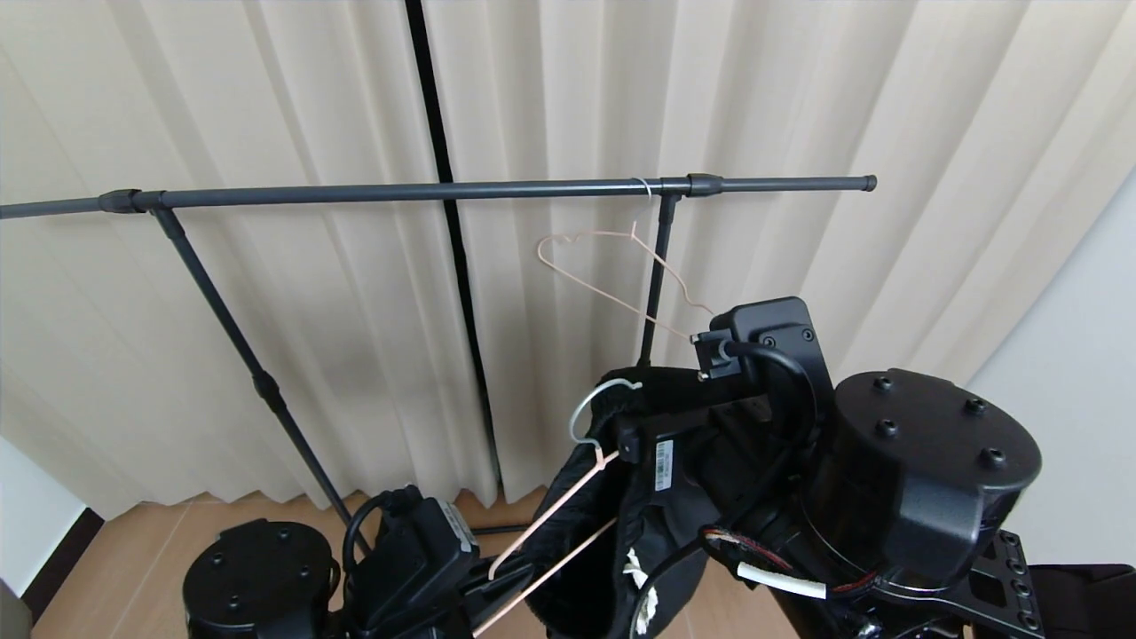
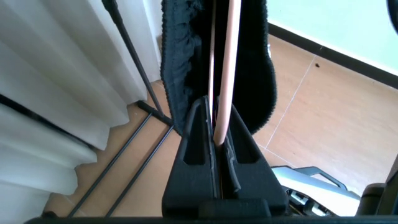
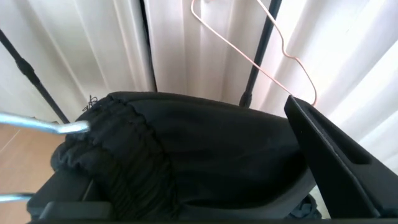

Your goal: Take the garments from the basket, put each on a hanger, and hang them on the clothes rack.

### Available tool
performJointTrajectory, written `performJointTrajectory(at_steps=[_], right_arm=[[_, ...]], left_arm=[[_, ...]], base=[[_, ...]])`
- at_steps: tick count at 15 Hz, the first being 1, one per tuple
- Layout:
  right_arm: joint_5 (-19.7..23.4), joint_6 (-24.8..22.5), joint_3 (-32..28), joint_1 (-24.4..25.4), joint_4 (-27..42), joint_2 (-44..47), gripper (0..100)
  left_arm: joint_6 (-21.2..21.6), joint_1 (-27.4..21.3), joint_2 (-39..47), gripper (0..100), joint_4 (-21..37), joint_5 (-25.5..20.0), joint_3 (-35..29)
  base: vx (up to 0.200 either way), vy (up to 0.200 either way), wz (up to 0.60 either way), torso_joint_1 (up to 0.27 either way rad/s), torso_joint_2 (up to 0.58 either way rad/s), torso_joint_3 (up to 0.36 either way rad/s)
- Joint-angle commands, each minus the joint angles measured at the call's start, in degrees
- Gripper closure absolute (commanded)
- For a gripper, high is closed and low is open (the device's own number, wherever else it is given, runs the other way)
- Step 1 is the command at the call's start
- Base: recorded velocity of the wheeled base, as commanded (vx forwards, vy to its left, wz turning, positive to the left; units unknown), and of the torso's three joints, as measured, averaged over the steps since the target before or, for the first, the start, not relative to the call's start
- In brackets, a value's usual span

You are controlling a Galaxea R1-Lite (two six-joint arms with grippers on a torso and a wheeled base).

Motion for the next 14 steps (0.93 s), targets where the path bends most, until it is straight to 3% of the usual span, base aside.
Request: performJointTrajectory(at_steps=[1, 8, 14], right_arm=[[0.0, -0.1, 0.4, 0.0, 0.0, 0.4, 0], [0.7, -0.1, 2.7, 0.1, 0.1, -0.2, 0], [8.4, -0.9, 6.5, 0.3, 0.2, -6.0, 0]], left_arm=[[-0.6, 0.3, 0.2, 100, 0.0, 0.8, -0.9], [-2.0, 2.2, 1.1, 100, -2.9, 1.2, -2.0], [-2.6, 2.5, 1.5, 100, -4.6, 1.0, -0.7]], base=[[0.000, 0.000, 0.00, 0.000, 0.00, 0.000], [0.000, 0.000, 0.00, 0.000, 0.00, 0.000], [0.000, 0.000, 0.00, 0.000, 0.00, 0.000]])
